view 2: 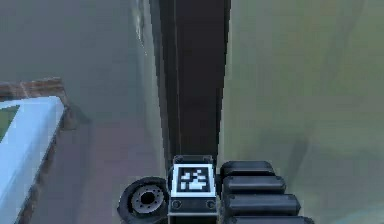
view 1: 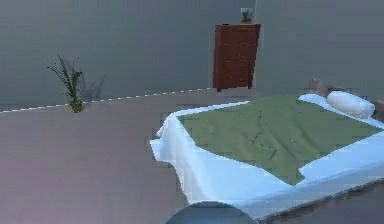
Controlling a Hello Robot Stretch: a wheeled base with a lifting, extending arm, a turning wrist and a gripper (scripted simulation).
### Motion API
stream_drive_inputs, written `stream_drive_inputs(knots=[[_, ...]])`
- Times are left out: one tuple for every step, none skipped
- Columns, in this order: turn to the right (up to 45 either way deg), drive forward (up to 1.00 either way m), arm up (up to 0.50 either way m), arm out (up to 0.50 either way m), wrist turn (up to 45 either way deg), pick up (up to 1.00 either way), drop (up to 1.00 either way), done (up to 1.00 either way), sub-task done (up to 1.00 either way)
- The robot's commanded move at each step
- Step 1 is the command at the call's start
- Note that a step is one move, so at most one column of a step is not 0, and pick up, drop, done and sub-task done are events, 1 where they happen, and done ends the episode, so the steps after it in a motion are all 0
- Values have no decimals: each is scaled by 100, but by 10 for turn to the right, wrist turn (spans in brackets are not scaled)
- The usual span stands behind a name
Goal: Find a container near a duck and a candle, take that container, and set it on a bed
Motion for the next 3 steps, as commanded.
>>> stream_drive_inputs(knots=[[240,0,0,0,0,0,0,0,0],[0,20,0,0,0,0,0,0,0],[330,0,0,0,0,0,0,0,0]])
